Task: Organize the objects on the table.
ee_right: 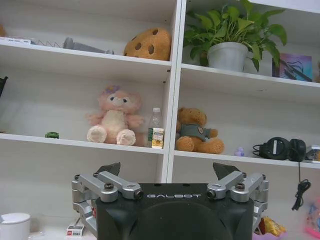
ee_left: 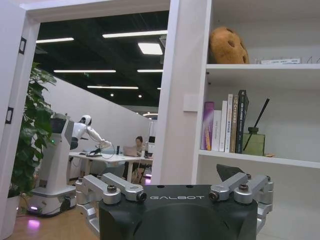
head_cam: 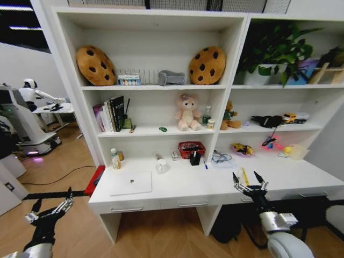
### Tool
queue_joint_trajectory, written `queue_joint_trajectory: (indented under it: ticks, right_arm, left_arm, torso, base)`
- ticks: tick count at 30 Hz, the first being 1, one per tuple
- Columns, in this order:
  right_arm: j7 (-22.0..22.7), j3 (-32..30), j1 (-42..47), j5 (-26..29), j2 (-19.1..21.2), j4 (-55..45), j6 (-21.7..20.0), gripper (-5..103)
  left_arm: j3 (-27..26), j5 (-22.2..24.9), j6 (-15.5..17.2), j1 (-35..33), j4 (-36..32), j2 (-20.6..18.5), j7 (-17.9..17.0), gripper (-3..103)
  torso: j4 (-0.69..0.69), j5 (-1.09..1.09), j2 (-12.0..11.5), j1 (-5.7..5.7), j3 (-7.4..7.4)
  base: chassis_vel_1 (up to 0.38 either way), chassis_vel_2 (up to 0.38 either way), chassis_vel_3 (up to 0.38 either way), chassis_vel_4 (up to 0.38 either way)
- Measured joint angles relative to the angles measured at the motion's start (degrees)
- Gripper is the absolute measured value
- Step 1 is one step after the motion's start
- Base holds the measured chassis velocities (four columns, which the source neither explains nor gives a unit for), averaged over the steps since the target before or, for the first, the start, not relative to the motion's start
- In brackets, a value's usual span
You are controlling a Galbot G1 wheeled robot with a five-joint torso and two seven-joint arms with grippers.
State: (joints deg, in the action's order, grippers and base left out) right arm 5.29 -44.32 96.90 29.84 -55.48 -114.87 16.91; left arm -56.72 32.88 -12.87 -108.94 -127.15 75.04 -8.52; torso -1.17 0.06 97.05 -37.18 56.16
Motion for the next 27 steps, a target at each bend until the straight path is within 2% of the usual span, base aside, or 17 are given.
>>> queue_joint_trajectory:
  ticks: [10,11,12,13,16,20,27]
  right_arm:
    - [0.0,0.0,0.0,0.0,0.0,0.0,0.0,100]
    - [0.0,0.0,0.0,0.0,0.0,0.0,0.0,100]
    - [0.0,0.0,0.0,0.0,0.0,0.0,0.0,100]
    - [0.0,0.0,0.0,0.0,0.0,0.0,0.0,100]
    - [0.0,0.0,0.0,0.0,0.0,0.0,0.0,100]
    - [0.0,0.0,0.0,0.0,0.0,0.0,0.0,100]
    - [0.0,0.0,0.0,0.0,0.0,0.0,0.0,100]
  left_arm:
    - [0.0,0.0,0.0,0.0,0.0,0.0,0.0,100]
    - [0.0,0.0,0.0,0.0,0.0,0.0,0.0,100]
    - [0.0,0.0,0.0,0.0,0.0,0.0,0.0,100]
    - [0.0,0.0,0.0,0.0,0.0,0.0,0.0,100]
    - [0.0,0.0,0.0,0.0,0.0,0.0,0.0,100]
    - [0.0,0.0,0.0,0.0,0.0,0.0,0.0,100]
    - [0.0,0.0,0.0,0.0,0.0,0.0,0.0,100]
  torso:
    - [-0.02,-0.01,0.1,0.09,-0.03]
    - [0.08,-0.05,0.0,0.08,-0.02]
    - [0.08,-0.05,0.0,0.08,-0.02]
    - [-0.04,0.03,0.0,0.07,-0.02]
    - [-0.03,-0.03,0.0,0.02,-0.01]
    - [0.04,0.0,-0.1,-0.09,0.03]
    - [-0.01,-0.03,0.0,-0.01,0.0]
  base:
    - [0.294,-0.298,-0.307,0.3]
    - [0.059,-0.048,-0.187,0.055]
    - [0.059,-0.048,-0.187,0.055]
    - [-0.045,-0.105,-0.116,0.055]
    - [-0.056,-0.088,-0.008,0.003]
    - [-0.051,0.068,0.095,-0.029]
    - [-0.011,0.023,0.025,-0.012]
